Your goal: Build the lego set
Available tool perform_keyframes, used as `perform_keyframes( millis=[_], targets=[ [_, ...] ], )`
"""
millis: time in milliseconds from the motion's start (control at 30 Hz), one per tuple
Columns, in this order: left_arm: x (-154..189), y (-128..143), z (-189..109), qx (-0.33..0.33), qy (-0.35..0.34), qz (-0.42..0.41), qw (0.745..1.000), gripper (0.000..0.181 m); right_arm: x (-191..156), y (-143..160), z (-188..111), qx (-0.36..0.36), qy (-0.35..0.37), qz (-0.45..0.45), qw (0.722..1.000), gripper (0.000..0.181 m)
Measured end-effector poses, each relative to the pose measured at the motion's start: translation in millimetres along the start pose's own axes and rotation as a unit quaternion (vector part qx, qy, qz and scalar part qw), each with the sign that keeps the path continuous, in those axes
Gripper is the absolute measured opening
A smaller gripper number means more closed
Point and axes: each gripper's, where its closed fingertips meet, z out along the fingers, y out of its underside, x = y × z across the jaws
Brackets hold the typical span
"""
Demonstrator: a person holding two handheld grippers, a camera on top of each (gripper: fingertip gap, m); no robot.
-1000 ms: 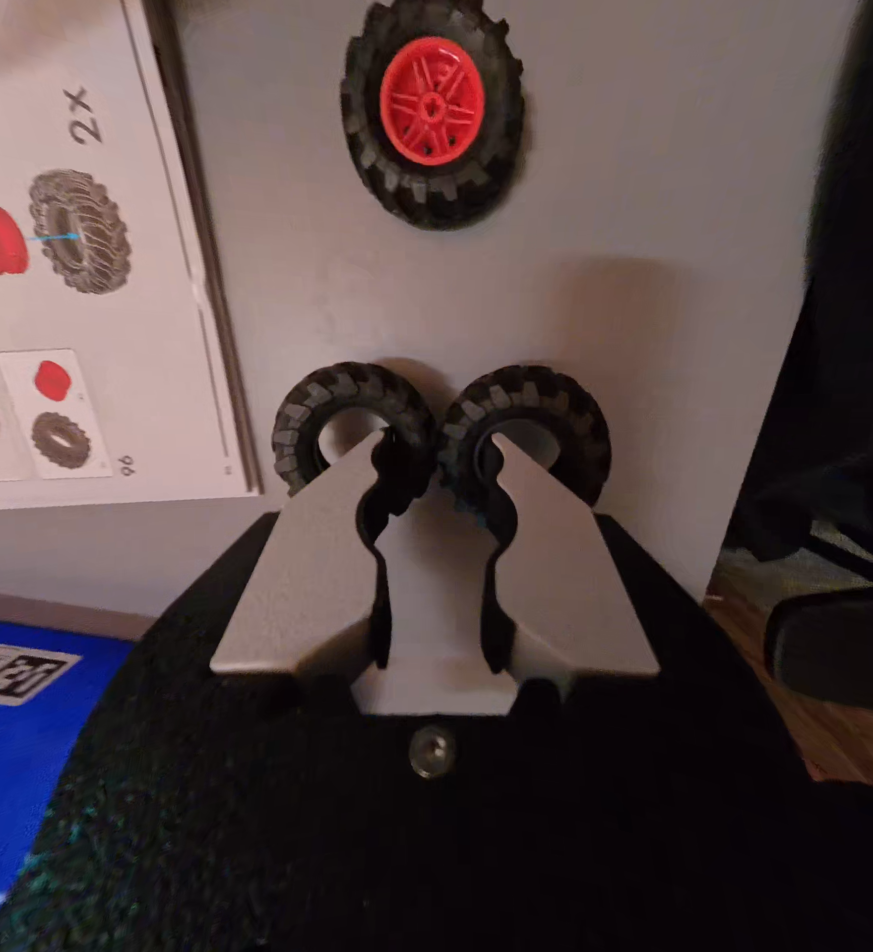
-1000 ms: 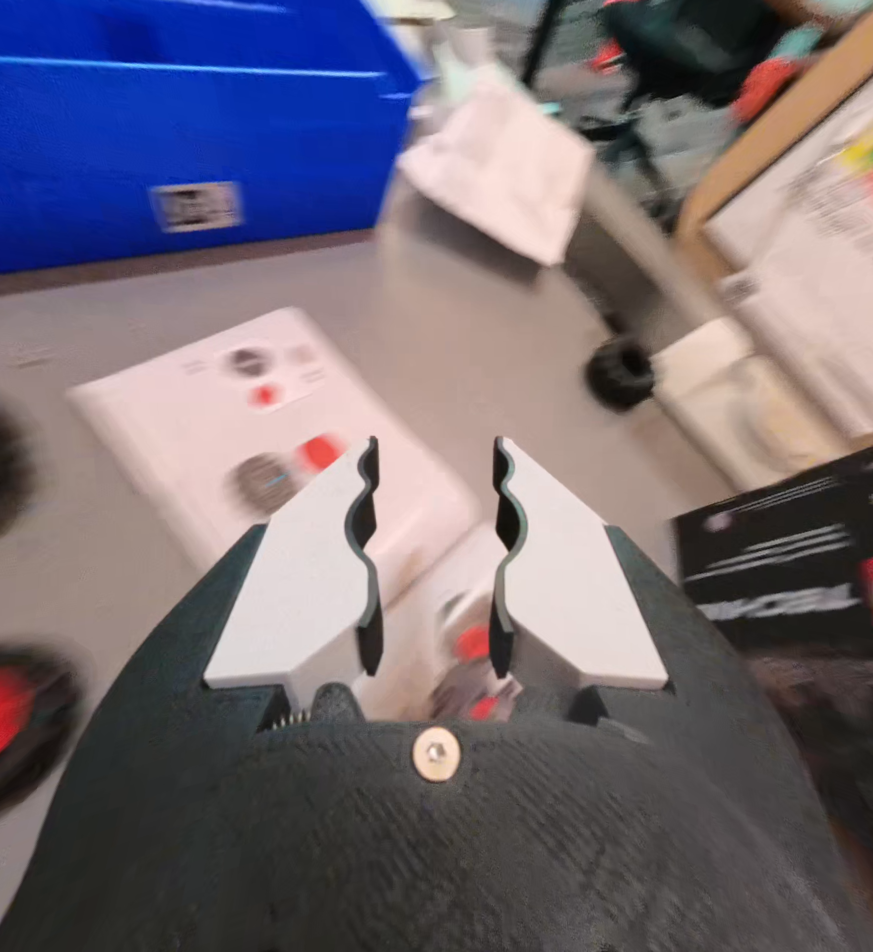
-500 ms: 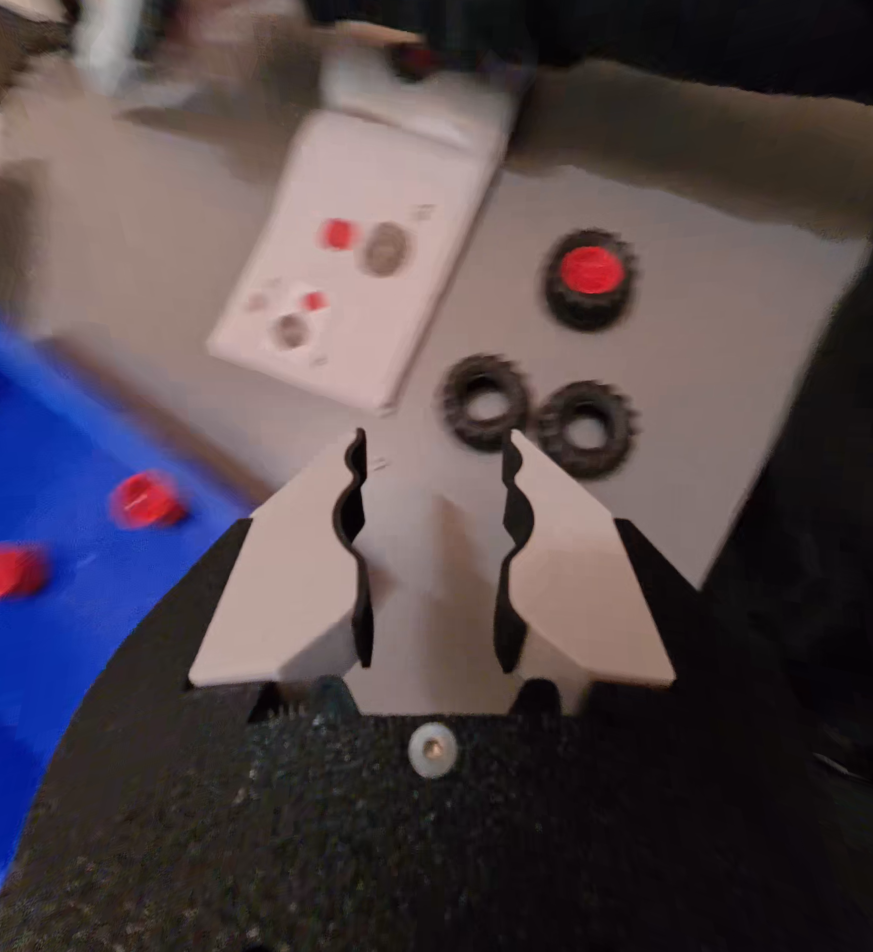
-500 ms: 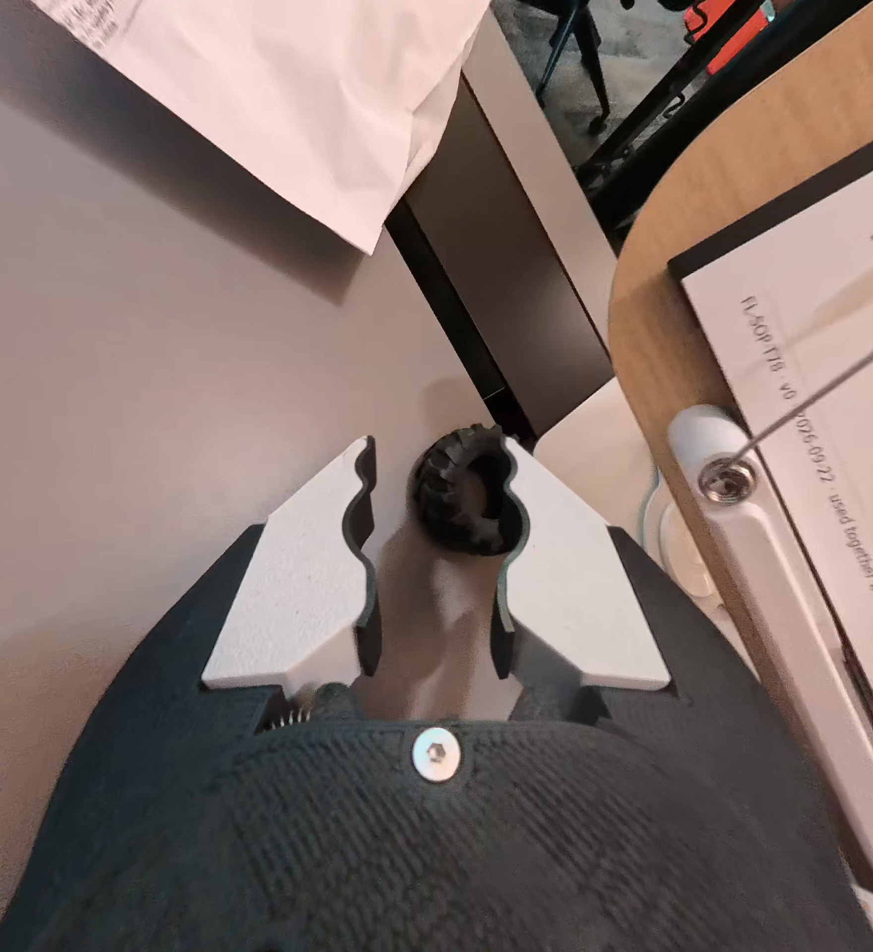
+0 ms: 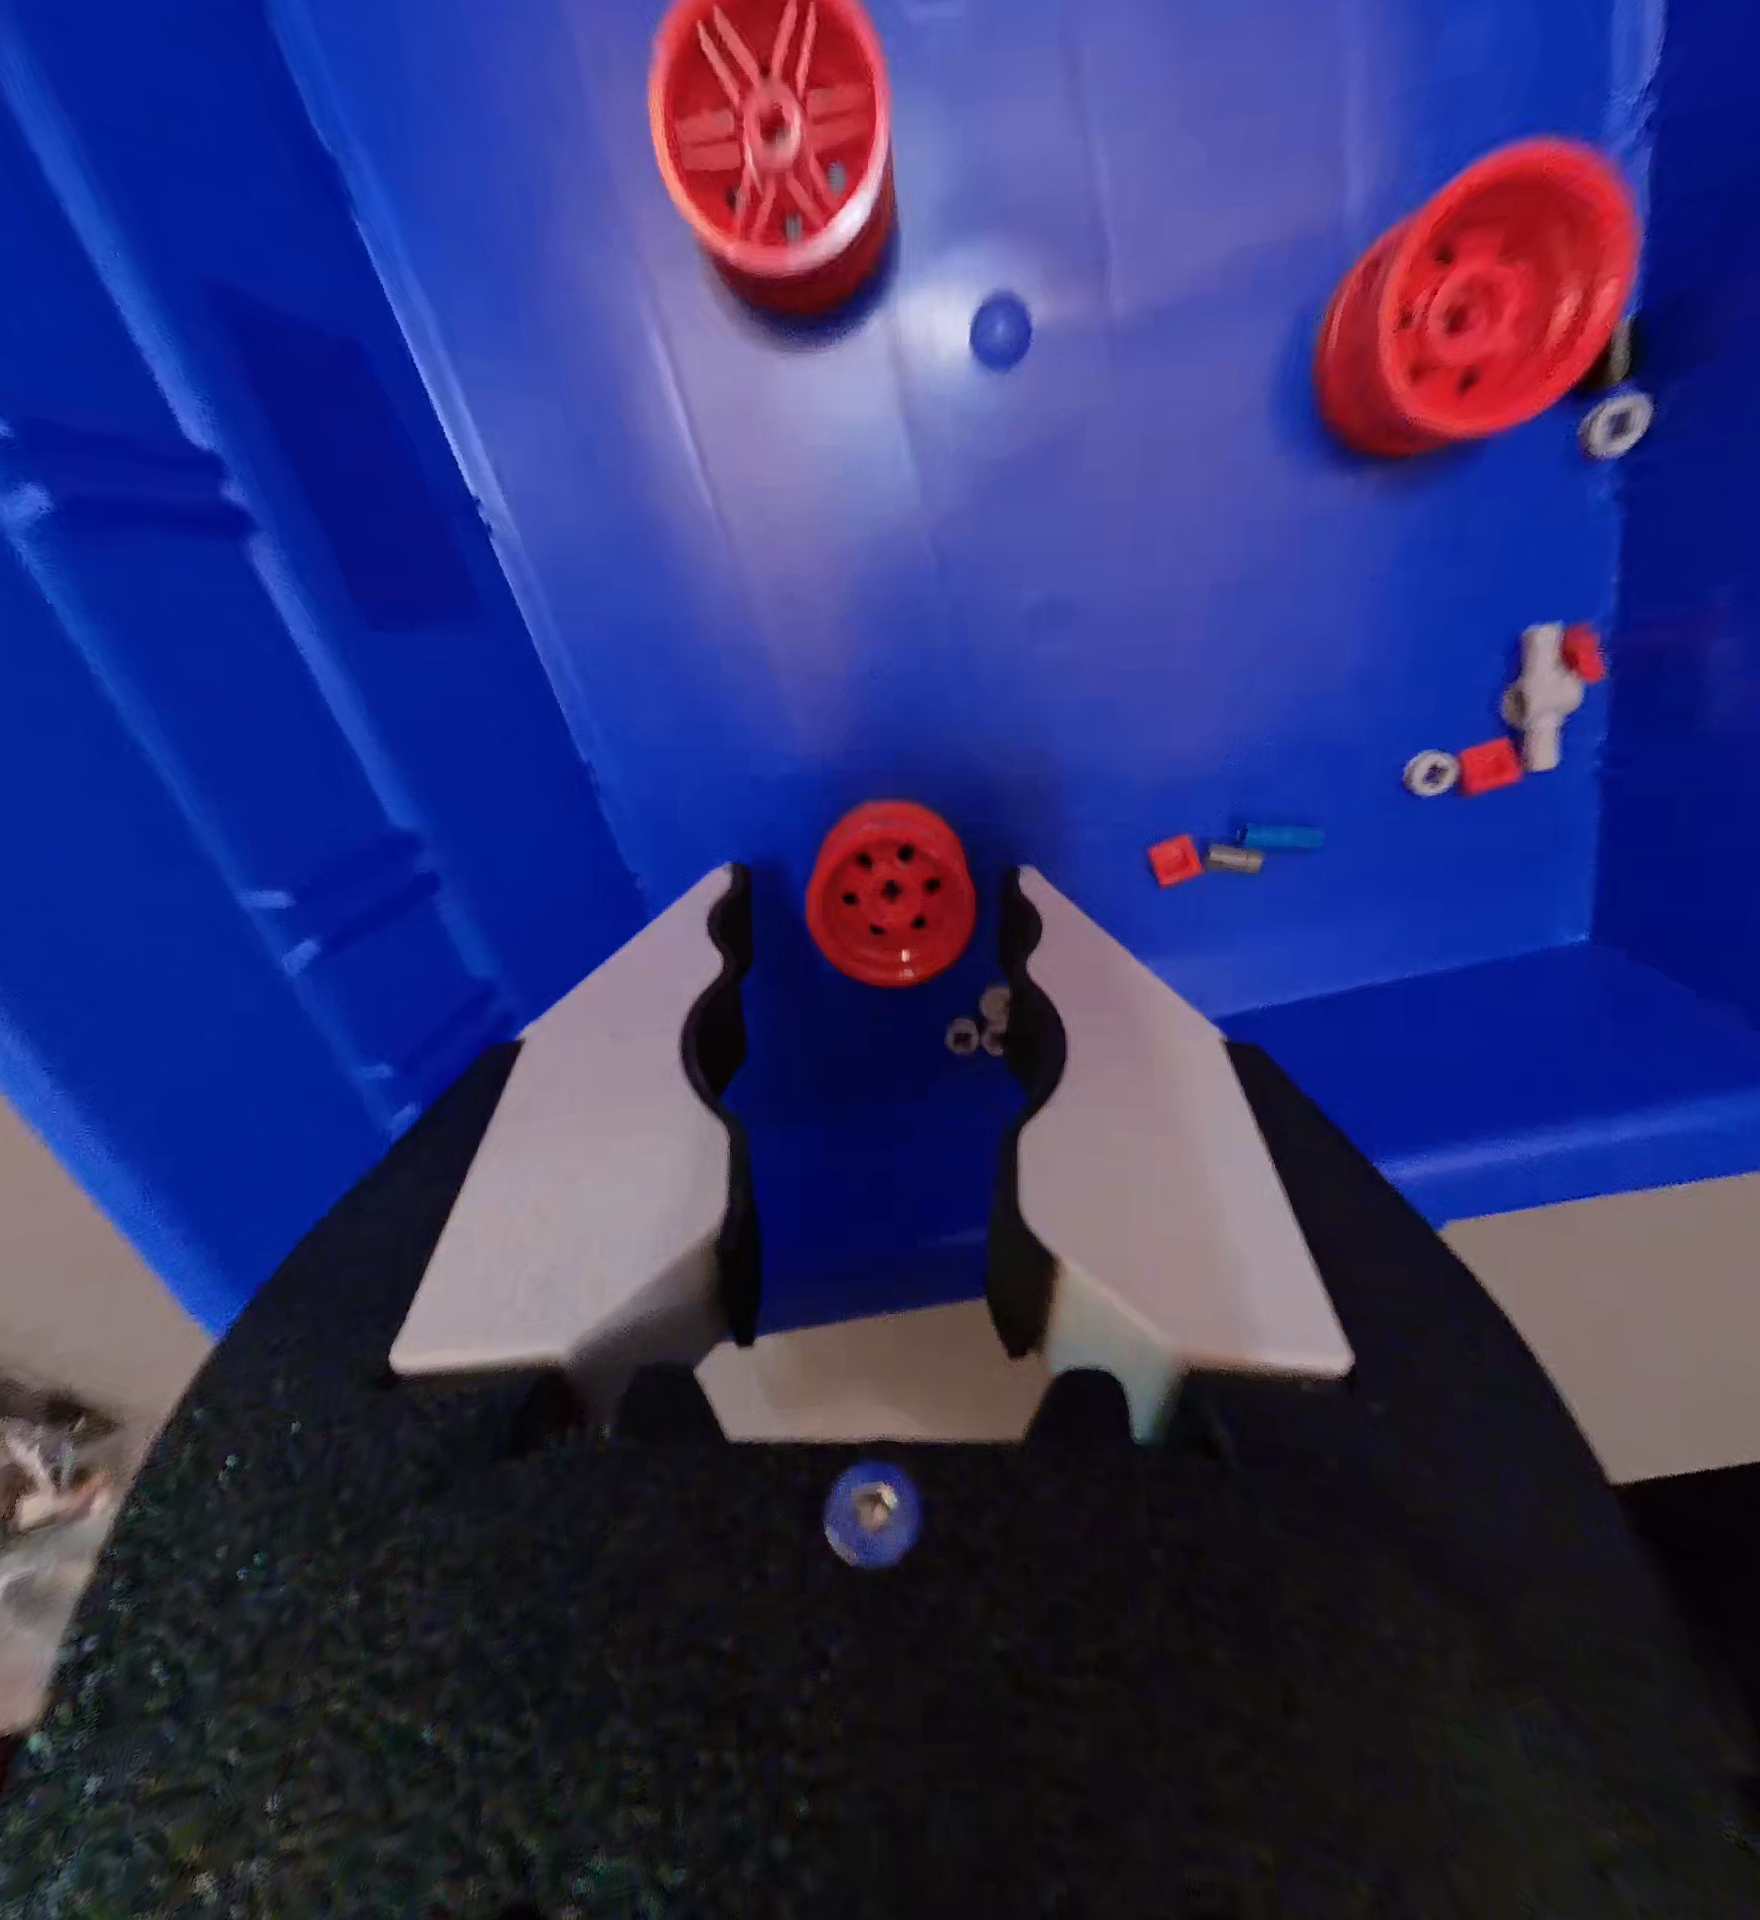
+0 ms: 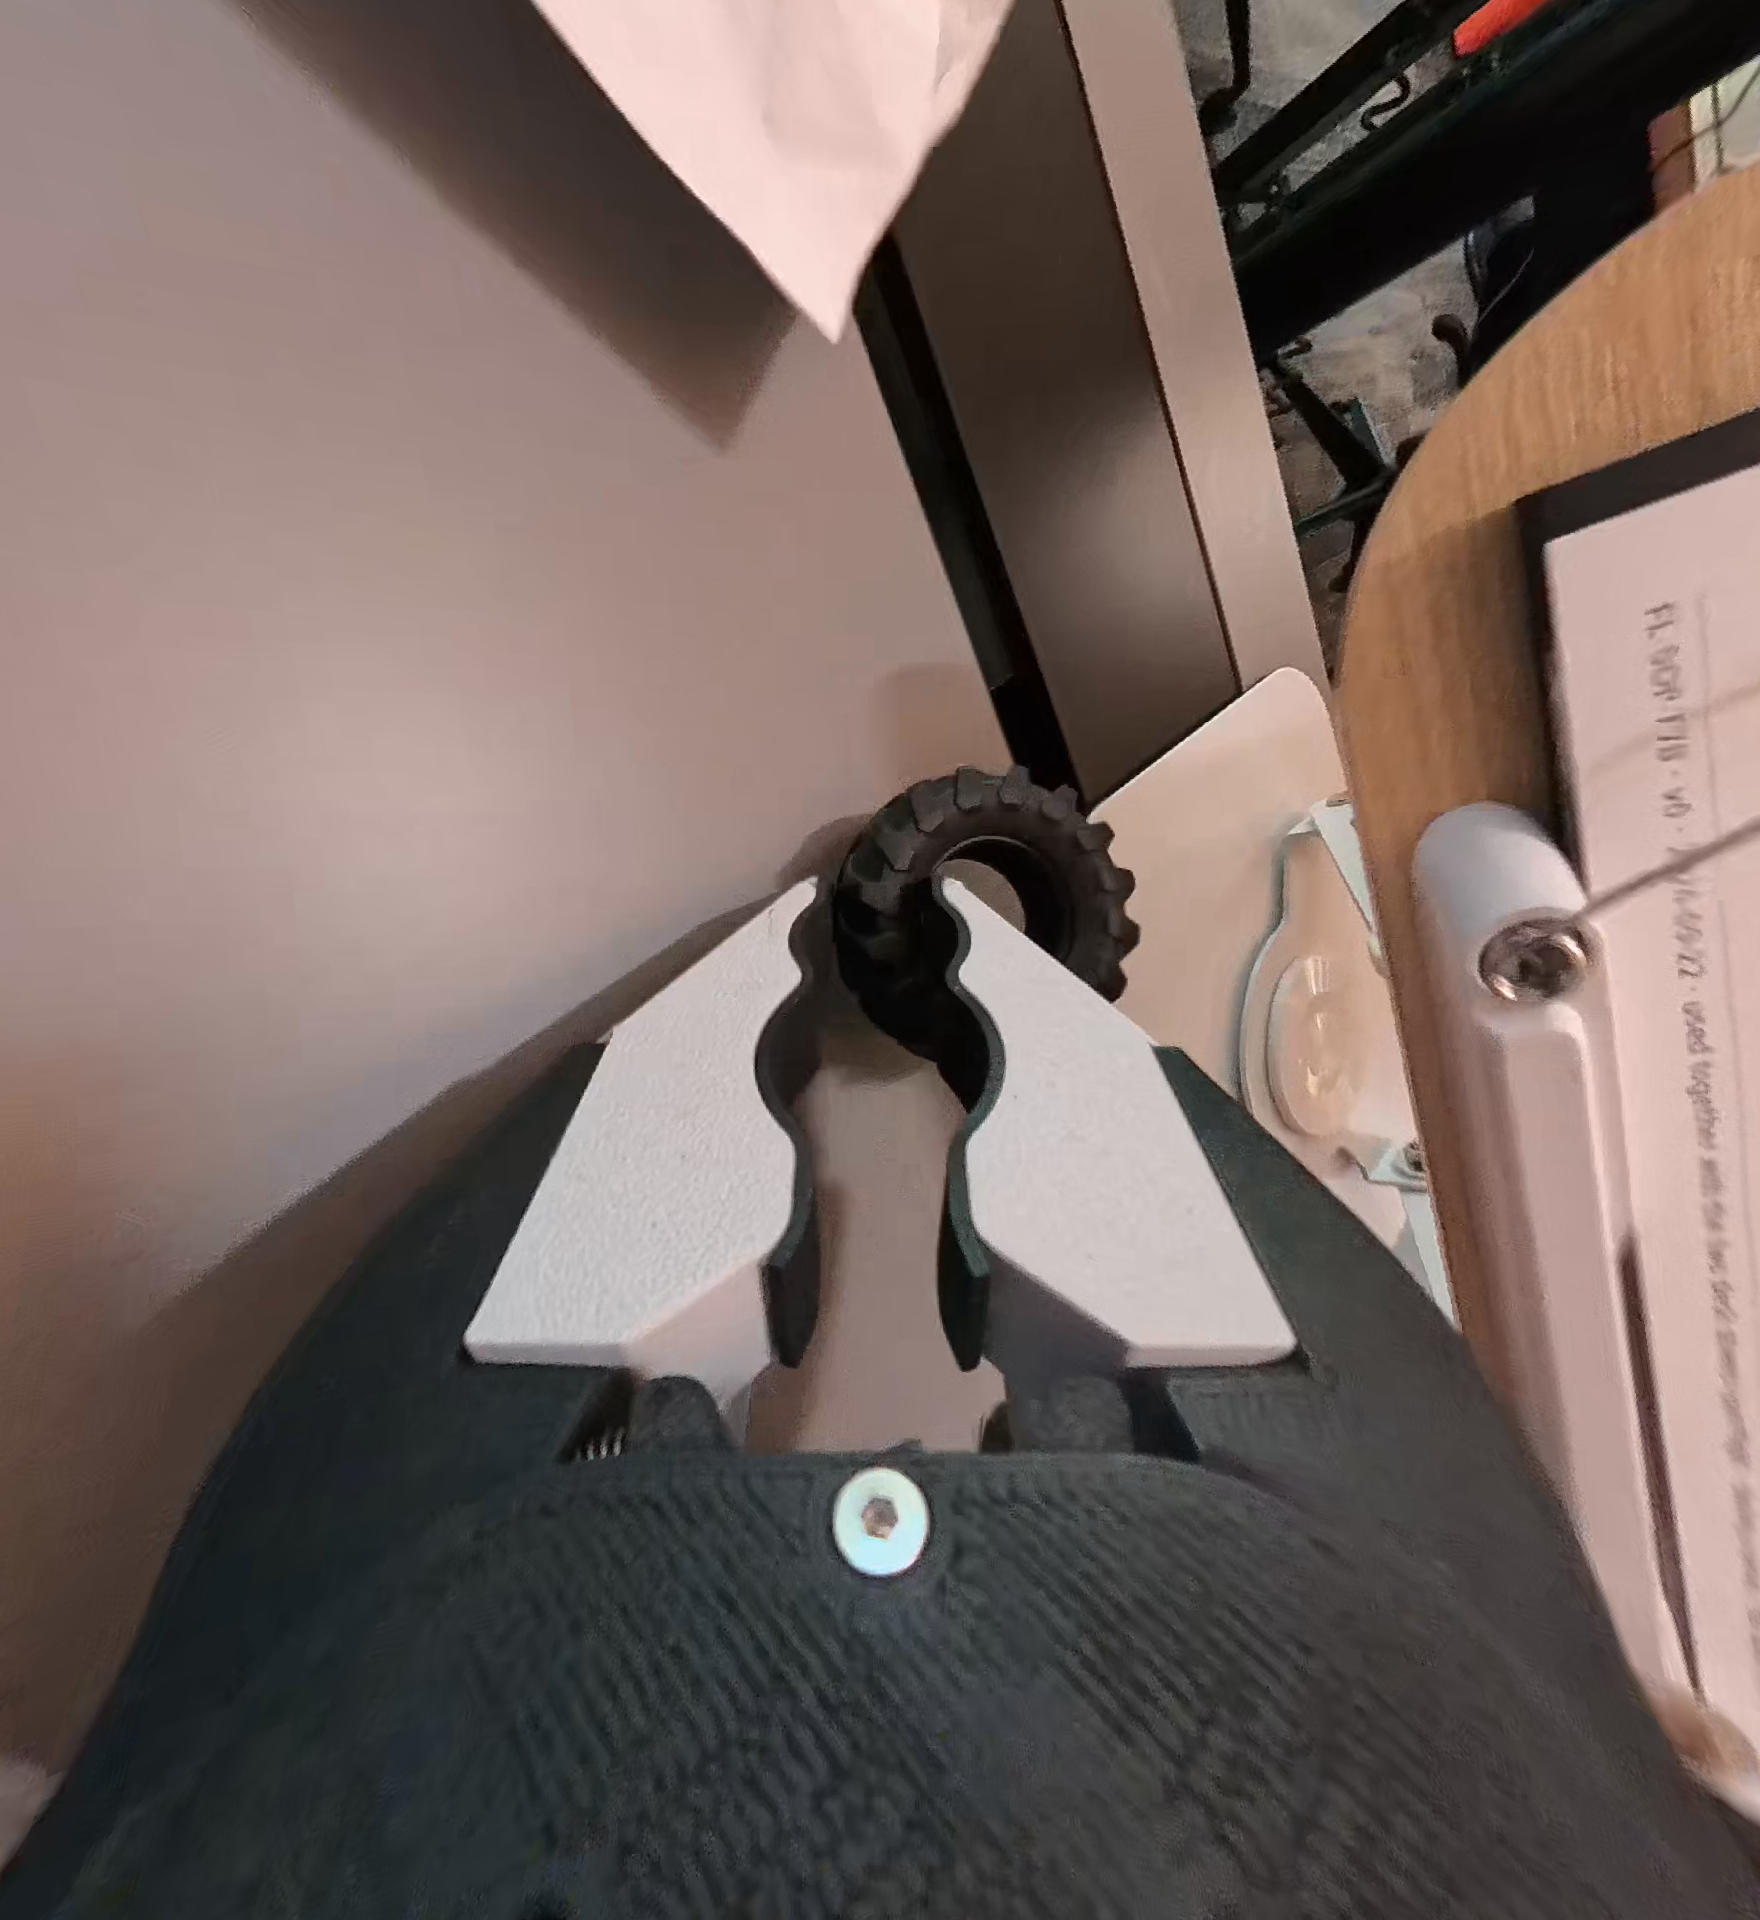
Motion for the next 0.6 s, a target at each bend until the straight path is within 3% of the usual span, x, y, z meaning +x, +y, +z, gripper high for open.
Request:
perform_keyframes(
  millis=[33, 133, 233, 300, 433, 600],
  targets=[
    [-1.4, 3.4, 1.5, -0.014, -0.014, 0.008, 1.000, 0.048, -2.5, -2.6, -12.2, 0.002, 0.004, -0.001, 1.000, 0.016],
    [-0.1, -4.5, 5.3, -0.004, -0.023, 0.028, 0.999, 0.031, -18.8, -18.4, -63.6, 0.024, -0.009, 0.020, 0.999, 0.016],
    [7.0, -10.9, 2.1, 0.020, -0.003, 0.043, 0.999, 0.031, -60.1, -36.1, -127.2, 0.073, -0.061, 0.035, 0.995, 0.015],
    [11.6, -19.3, -7.9, 0.066, -0.005, 0.065, 0.996, 0.031, -98.0, -29.7, -169.5, 0.091, -0.098, 0.015, 0.991, 0.016],
    [31.2, -30.2, -56.3, 0.183, -0.021, 0.098, 0.978, 0.031, -140.1, 16.7, -242.3, 0.094, -0.086, -0.002, 0.992, 0.015],
    [104.6, -12.1, -127.9, 0.324, -0.006, 0.165, 0.931, 0.030, -175.4, 97.9, -287.7, 0.008, -0.065, -0.010, 0.998, 0.015]
  ],
)
